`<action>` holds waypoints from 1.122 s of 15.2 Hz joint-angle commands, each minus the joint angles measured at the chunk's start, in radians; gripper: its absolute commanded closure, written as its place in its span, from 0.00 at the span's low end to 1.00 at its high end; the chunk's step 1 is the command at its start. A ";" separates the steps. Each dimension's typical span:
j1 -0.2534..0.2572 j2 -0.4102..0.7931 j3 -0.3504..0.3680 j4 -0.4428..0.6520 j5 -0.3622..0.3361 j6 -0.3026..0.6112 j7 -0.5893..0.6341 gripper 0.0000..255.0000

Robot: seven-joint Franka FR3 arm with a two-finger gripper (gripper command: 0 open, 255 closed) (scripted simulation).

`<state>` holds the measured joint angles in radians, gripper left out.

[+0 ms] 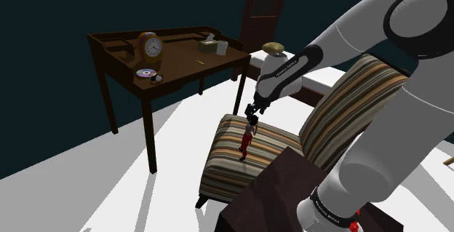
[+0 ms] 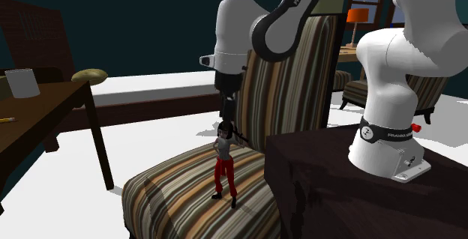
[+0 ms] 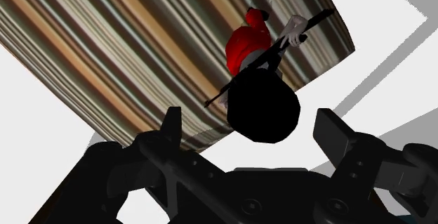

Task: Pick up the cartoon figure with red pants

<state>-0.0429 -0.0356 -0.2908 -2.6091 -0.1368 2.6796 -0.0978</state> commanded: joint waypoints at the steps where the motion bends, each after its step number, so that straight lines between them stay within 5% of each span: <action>1: 0.001 0.028 -0.001 -0.006 0.009 0.034 -0.006 0.00; 4: 0.001 0.051 0.000 -0.008 0.018 0.059 -0.012 0.00; 5: 0.001 0.051 -0.001 -0.008 0.018 0.059 -0.012 1.00; 17: 0.000 0.007 -0.001 -0.004 0.001 0.011 -0.001 1.00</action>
<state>-0.0428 -0.0162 -0.2924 -2.6183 -0.1316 2.7085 -0.1019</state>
